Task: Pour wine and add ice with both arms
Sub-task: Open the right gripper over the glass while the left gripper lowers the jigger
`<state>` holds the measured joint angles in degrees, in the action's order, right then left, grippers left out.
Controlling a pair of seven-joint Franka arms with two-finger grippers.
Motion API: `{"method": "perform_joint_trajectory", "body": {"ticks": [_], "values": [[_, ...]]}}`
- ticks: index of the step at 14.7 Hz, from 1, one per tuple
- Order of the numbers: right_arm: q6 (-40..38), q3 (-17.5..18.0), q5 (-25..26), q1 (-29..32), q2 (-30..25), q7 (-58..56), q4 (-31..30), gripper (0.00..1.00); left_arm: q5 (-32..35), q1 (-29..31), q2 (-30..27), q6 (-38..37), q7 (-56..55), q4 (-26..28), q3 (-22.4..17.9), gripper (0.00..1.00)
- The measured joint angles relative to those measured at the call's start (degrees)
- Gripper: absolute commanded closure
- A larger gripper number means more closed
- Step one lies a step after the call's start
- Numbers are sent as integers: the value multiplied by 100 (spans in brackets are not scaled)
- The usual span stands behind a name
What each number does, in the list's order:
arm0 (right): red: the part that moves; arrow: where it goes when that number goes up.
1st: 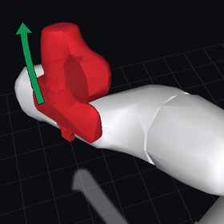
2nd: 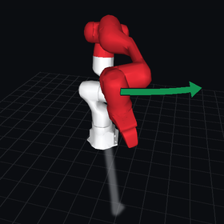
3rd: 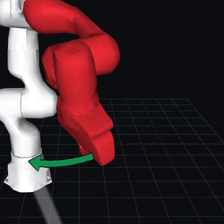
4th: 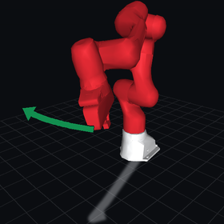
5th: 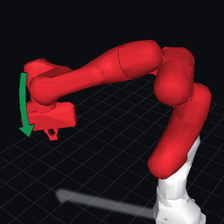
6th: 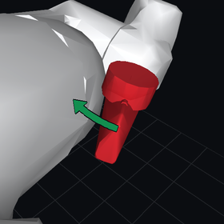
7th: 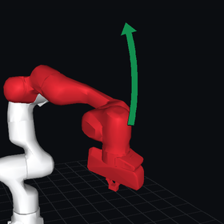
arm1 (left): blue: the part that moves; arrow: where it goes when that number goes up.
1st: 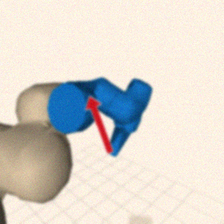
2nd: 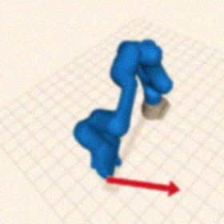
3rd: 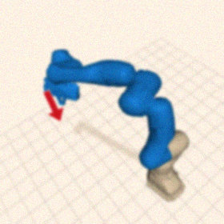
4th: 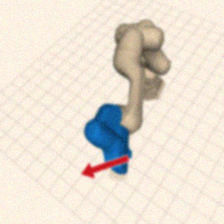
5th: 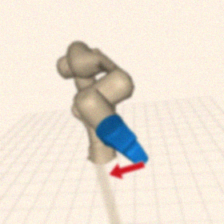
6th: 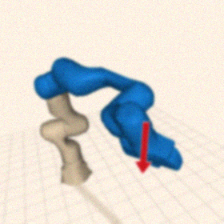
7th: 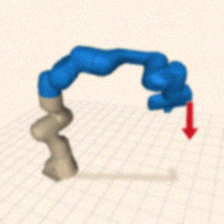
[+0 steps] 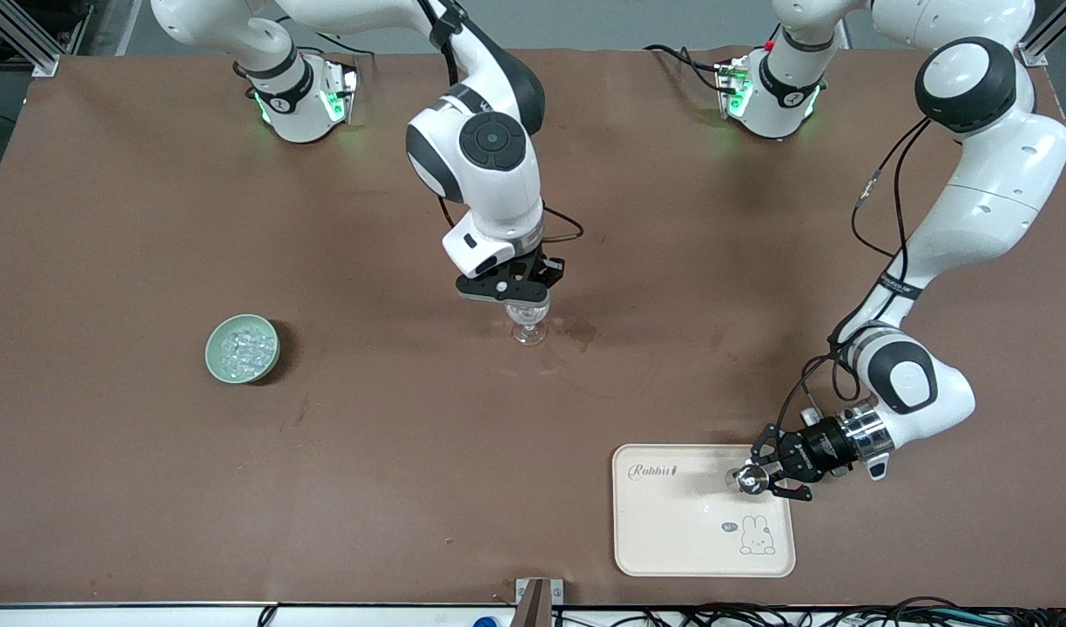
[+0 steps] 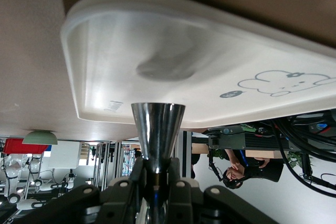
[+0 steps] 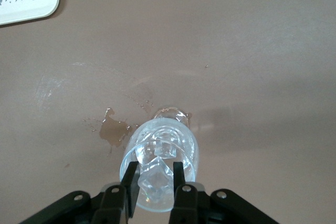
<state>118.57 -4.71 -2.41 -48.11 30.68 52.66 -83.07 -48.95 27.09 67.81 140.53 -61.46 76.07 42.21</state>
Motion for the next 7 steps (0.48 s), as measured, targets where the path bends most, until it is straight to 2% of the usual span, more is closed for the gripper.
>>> {"method": "perform_joint_trajectory", "body": {"ticks": [4, 7], "values": [[0, 0, 91, -27, 0, 0, 8, 14, -73, 3, 71, 0, 125, -12, -7, 99], [-1, -1, 118, -32, 0, 0, 11, 12, -391, 1, 171, 0, 514, -25, -39, 99]]}}
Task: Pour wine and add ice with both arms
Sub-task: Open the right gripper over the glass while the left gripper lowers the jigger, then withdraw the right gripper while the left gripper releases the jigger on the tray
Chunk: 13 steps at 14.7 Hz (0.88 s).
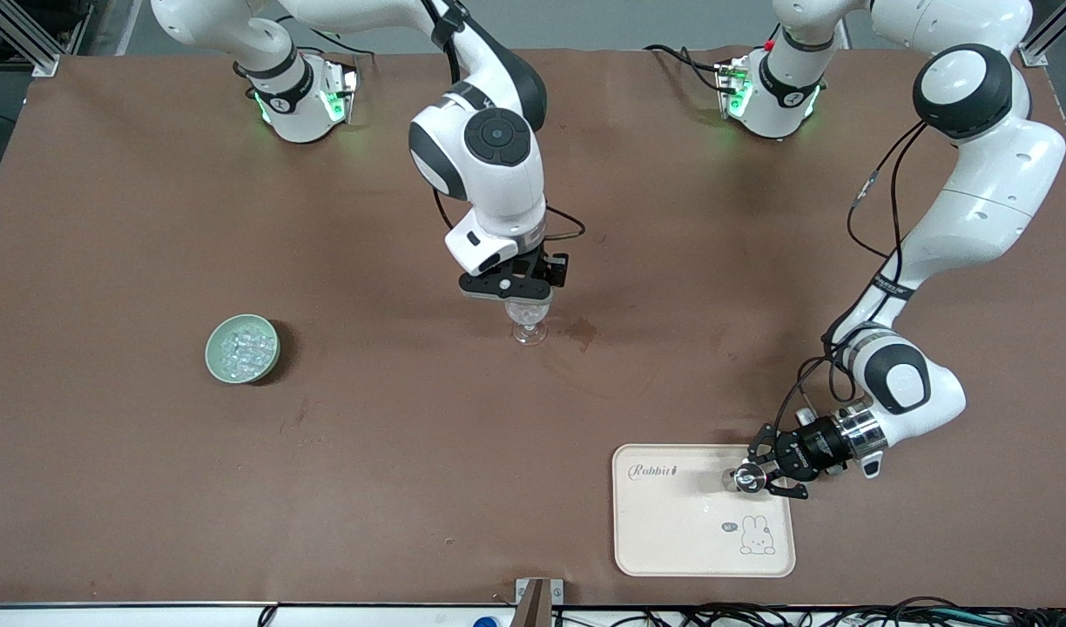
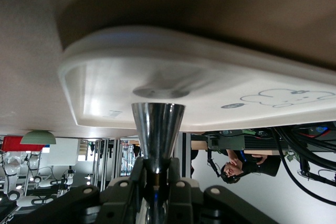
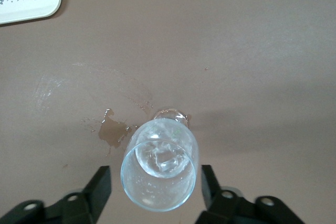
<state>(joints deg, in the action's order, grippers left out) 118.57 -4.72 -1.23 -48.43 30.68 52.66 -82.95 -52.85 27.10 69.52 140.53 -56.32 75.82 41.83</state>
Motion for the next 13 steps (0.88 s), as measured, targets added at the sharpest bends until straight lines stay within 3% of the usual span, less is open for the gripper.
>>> {"method": "perform_joint_trajectory", "body": {"ticks": [2, 5, 6, 7, 8, 13], "values": [[-1, -16, 3, 1, 0, 0, 6, 11, -145, 4, 24, 0, 164, -4, -44, 93], [-62, -98, 11, 59, -25, 0, 66, 11, -157, 4, 26, 0, 188, -22, -55, 67], [-149, -125, 12, 135, -62, 0, 103, 11, -157, 1, 26, 0, 188, -23, -63, 43], [-257, -143, 18, 251, -125, -13, 143, 11, -157, -6, 26, 0, 190, -24, -78, 13], [-377, -154, 24, 402, -221, -78, 167, 11, -157, -14, 27, 0, 193, -24, -94, 1], [-1201, -179, 30, 1377, -861, -1161, 201, 11, -157, -13, 22, 0, 235, -62, -225, 0]]}}
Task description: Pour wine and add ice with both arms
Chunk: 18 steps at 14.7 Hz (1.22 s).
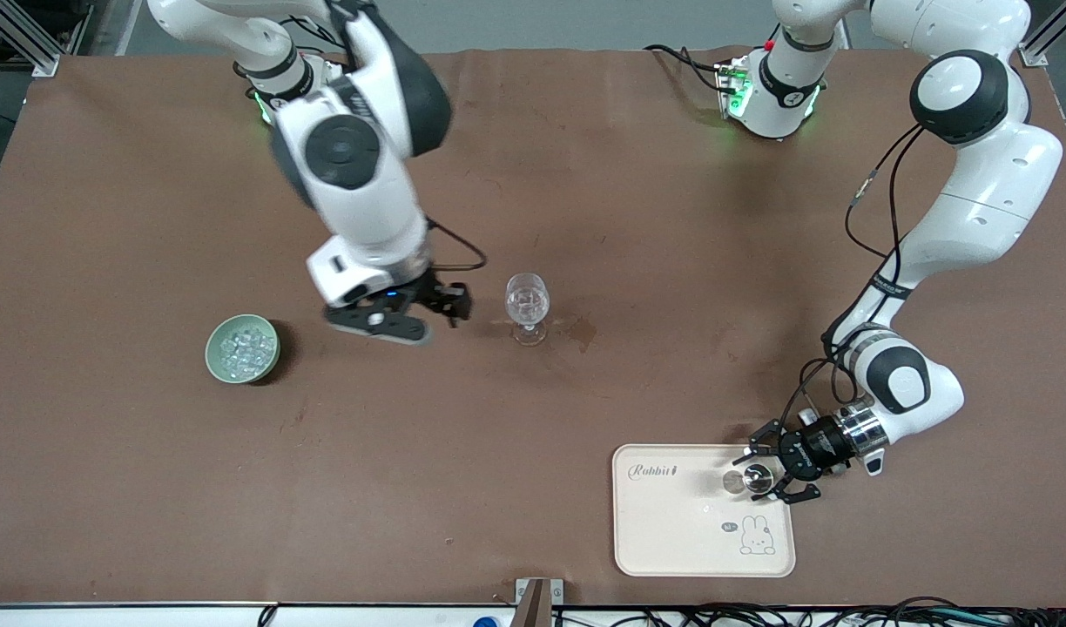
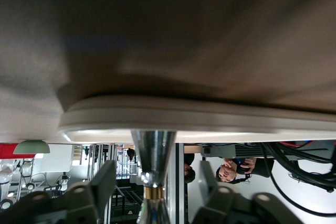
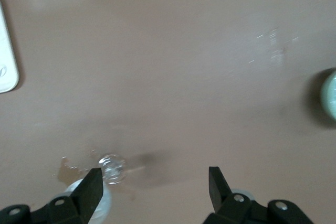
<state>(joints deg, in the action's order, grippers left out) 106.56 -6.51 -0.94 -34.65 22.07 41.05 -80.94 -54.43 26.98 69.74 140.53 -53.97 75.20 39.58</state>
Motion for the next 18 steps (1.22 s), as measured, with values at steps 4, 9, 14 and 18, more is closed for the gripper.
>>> {"method": "perform_joint_trajectory", "body": {"ticks": [4, 9, 14, 18], "values": [[-315, -11, 4, 870, -456, -1118, -278, 11, 336, 34, -311, -13, 16, 28, -140, 0], [-320, -13, 14, 1839, -1139, -1789, -1179, 11, 2083, 311, -982, -509, -34, 442, -424, 0], [-321, -8, 261, 2436, -2001, -2469, -2204, 12, 3778, 713, -1518, -1692, 26, 457, -399, 0], [-352, -9, 276, 3014, -2635, -3612, -2771, 10, 5227, 664, -1911, -2150, 19, 467, -207, 0]]}}
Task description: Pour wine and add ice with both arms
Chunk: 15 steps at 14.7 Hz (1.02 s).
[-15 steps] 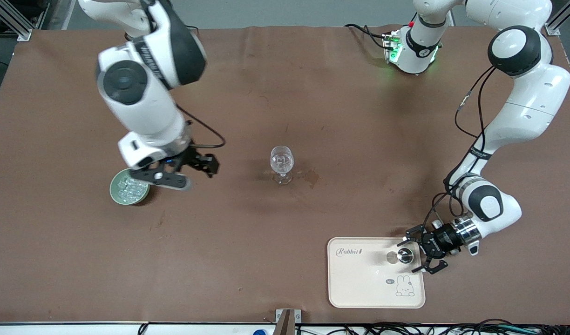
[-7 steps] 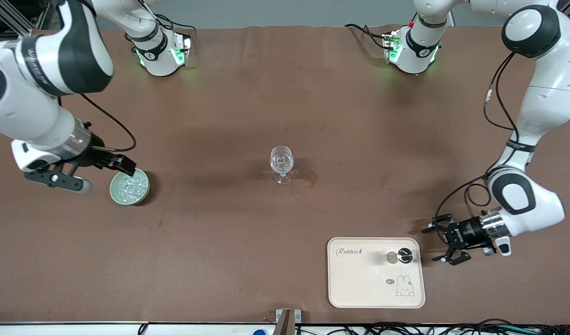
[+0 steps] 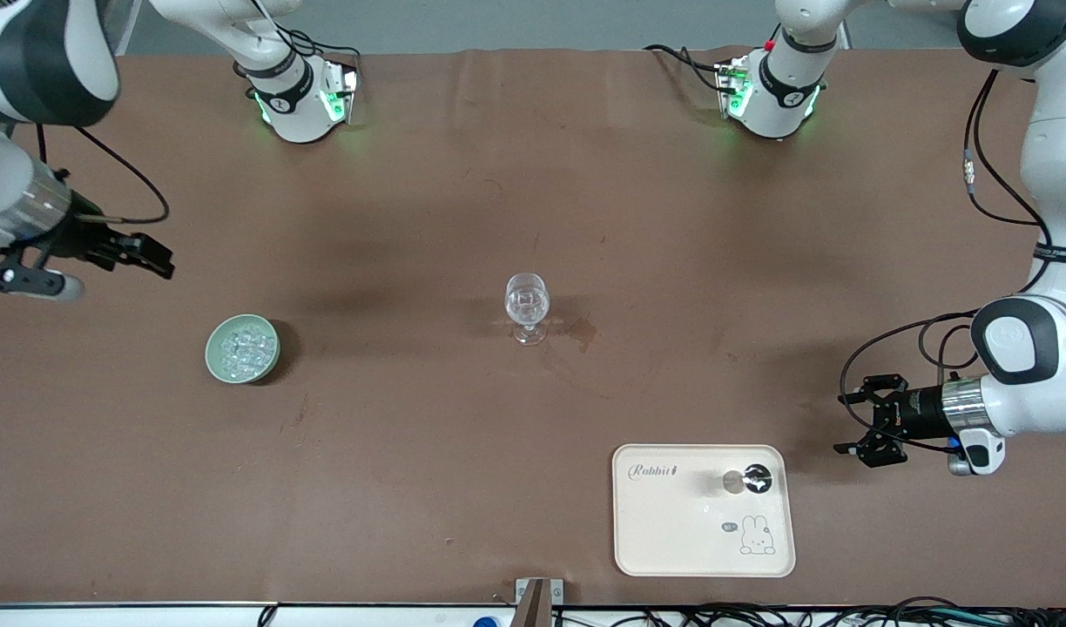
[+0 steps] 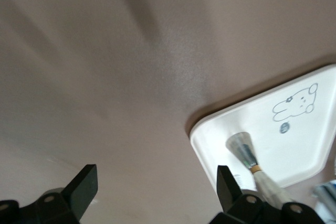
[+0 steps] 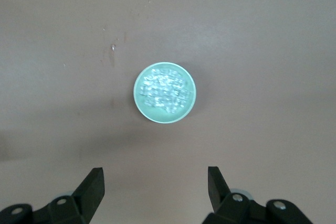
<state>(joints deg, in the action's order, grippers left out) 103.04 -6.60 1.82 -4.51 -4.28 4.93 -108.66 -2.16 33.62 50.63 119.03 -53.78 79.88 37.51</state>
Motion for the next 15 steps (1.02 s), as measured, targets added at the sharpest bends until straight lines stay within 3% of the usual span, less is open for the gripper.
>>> {"method": "perform_joint_trajectory", "body": {"ticks": [2, 5, 11, 15], "values": [[-89, 4, 4, 175, -120, -463, 38, 8, 565, -6, -169, -174, 4, -2, 206, 0], [-435, 5, 5, 397, -148, -1030, 617, 5, 1098, -31, -515, -608, 2, -3, 537, 0], [-1832, 76, 5, 436, 57, -1124, 2130, 3, 2095, -124, -1462, -1480, 6, -12, 1191, 0], [-2177, 161, 4, 396, 210, -1117, 2523, 3, 2368, -171, -2153, -1907, 97, -9, 1588, 0]]}}
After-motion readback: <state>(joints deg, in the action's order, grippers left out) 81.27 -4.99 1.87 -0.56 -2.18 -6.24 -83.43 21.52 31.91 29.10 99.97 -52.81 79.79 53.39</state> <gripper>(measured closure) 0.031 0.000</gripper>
